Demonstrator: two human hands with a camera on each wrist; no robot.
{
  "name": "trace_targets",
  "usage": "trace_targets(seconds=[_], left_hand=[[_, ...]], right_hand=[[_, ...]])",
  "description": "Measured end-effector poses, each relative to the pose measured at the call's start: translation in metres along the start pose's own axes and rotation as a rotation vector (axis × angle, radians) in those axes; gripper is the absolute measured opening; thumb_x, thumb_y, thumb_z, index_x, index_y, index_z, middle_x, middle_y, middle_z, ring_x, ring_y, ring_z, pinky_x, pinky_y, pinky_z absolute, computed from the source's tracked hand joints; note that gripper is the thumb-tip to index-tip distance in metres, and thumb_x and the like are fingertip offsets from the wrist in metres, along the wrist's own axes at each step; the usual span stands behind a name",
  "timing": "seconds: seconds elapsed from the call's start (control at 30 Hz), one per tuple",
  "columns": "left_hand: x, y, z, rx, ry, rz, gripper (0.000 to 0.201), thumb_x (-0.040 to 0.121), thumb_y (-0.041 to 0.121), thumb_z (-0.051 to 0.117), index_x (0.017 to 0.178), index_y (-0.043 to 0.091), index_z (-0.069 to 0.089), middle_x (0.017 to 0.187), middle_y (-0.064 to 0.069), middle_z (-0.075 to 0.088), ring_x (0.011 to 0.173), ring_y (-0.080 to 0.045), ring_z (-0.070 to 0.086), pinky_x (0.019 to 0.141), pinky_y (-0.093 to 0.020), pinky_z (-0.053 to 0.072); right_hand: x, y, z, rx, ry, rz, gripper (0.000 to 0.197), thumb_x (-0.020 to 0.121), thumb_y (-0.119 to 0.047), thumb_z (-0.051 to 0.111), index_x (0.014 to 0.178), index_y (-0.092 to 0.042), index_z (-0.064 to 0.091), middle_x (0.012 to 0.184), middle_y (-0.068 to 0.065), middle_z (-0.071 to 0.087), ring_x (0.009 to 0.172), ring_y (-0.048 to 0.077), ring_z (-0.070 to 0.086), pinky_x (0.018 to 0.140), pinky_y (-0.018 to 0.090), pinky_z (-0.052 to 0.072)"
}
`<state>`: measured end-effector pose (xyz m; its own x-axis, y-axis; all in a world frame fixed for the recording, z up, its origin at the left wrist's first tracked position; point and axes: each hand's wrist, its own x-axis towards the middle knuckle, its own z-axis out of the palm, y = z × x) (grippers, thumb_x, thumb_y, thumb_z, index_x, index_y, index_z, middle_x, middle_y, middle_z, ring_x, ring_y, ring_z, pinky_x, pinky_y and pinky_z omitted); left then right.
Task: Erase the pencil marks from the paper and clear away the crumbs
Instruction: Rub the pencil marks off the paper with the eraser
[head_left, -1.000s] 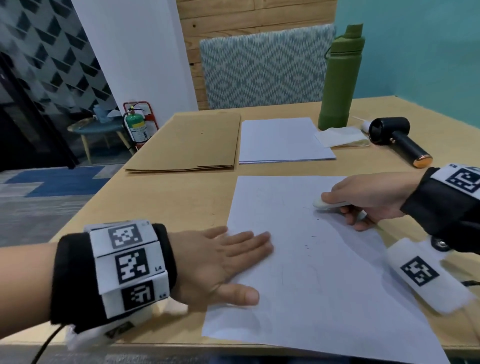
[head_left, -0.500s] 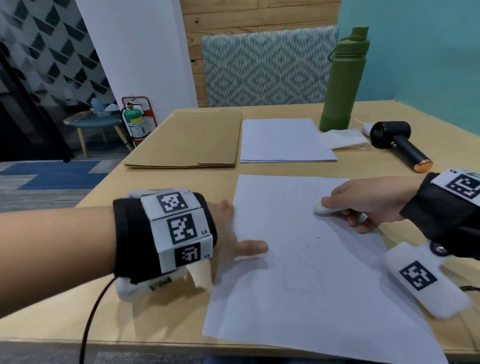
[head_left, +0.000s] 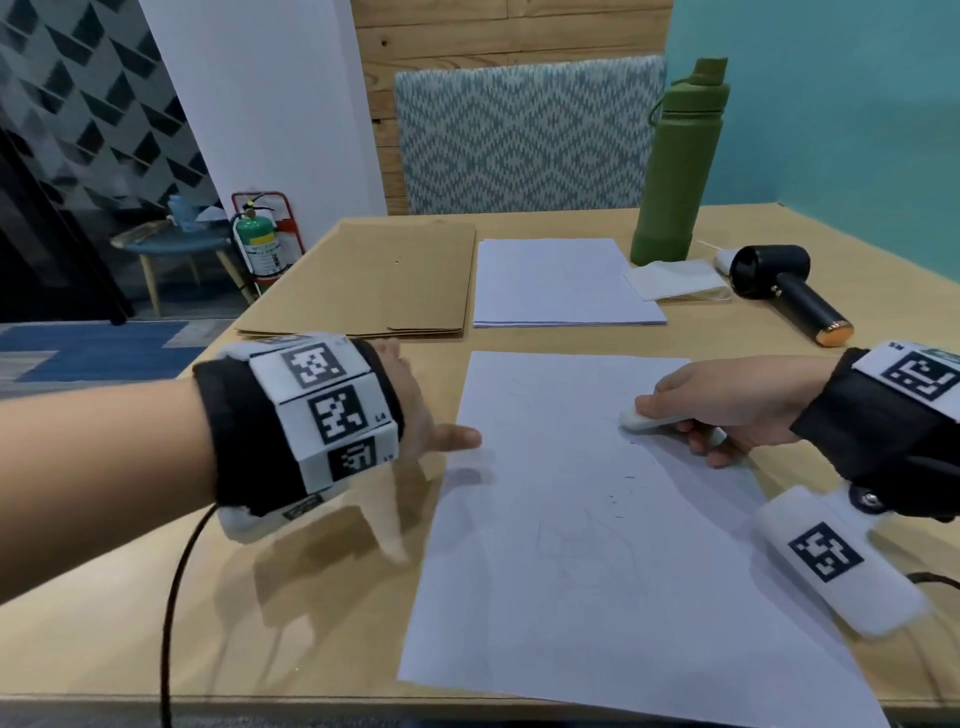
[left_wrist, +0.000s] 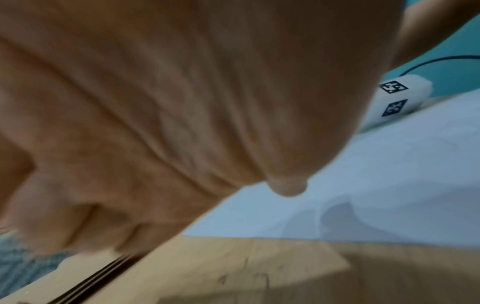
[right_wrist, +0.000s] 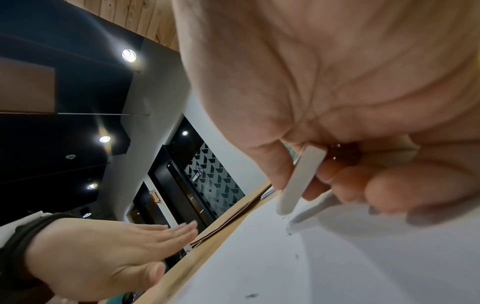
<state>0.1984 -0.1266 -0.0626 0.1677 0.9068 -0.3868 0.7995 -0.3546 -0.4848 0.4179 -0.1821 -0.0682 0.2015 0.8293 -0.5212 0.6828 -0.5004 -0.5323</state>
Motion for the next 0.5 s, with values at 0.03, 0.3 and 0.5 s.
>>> trace_targets(seconds=[0.03, 0.3, 0.5], left_hand=[[0.001, -0.002, -0.001, -0.027, 0.037, 0.067, 0.100, 0.082, 0.076, 0.015, 0.150, 0.006, -0.006, 0.158, -0.011, -0.012, 0.148, -0.025, -0.004, 0.119, -0.045, 0.004], [0.003, 0.035, -0.011, -0.038, -0.018, 0.601, 0.117, 0.076, 0.069, 0.053, 0.144, 0.020, -0.028, 0.154, 0.005, -0.029, 0.146, -0.015, -0.014, 0.120, -0.045, 0.002], [0.000, 0.041, -0.003, -0.004, -0.085, 0.484, 0.123, 0.072, 0.077, 0.047, 0.142, 0.012, -0.032, 0.154, 0.001, -0.029, 0.147, -0.017, -0.009, 0.118, -0.045, 0.010]], right_hand=[[0.000, 0.001, 0.000, 0.007, 0.002, -0.002, 0.036, 0.097, -0.027, 0.046, 0.067, -0.010, 0.036, 0.065, 0.003, 0.035, 0.054, 0.016, 0.034, 0.052, 0.024, 0.035], [0.005, 0.003, -0.006, 0.096, -0.036, -0.018, 0.031, 0.099, -0.029, 0.043, 0.075, -0.008, 0.041, 0.068, 0.006, 0.043, 0.054, 0.018, 0.041, 0.052, 0.027, 0.040], [-0.012, 0.002, 0.001, 0.572, -0.298, -0.088, 0.027, 0.094, -0.027, 0.047, 0.074, -0.008, 0.047, 0.066, 0.012, 0.057, 0.052, 0.022, 0.060, 0.049, 0.024, 0.052]])
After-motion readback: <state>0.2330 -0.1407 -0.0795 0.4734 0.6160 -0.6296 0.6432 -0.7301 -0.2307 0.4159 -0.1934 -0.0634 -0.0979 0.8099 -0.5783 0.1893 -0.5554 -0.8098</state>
